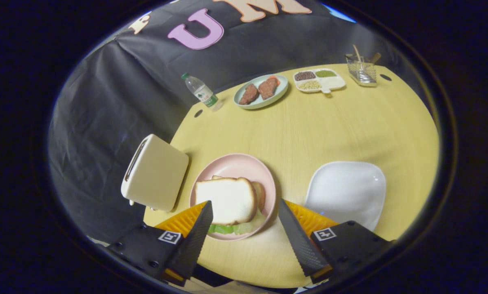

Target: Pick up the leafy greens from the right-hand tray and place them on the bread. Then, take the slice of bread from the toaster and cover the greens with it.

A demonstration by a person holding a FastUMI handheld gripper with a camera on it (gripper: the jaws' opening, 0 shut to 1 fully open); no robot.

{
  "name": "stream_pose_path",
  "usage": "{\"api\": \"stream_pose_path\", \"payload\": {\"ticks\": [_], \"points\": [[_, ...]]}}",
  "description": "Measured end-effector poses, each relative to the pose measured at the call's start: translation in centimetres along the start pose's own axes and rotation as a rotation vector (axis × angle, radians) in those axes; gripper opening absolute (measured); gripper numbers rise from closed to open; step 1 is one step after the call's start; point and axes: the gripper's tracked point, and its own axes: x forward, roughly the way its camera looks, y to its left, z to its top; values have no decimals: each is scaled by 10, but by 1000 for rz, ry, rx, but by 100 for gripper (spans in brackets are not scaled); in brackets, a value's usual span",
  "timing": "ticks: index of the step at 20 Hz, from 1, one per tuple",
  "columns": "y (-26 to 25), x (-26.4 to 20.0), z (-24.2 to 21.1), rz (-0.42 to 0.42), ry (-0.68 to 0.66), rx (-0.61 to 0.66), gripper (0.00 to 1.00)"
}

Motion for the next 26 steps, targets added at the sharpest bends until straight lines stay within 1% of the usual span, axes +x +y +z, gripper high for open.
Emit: {"api": "stream_pose_path", "payload": {"ticks": [2,6,11,17,19,21,24,26], "points": [[-6,-16,19,3,-75,-52,100],[-20,-55,61,-15,-273,-166,100],[-31,-107,104,-70,-472,-250,100],[-48,-184,155,-207,-753,-367,100],[-50,-207,172,-248,-827,-400,100],[-48,-224,189,-269,-889,-410,100],[-57,-244,210,-337,-974,-403,100],[-59,-248,217,-351,-992,-387,100]]}}
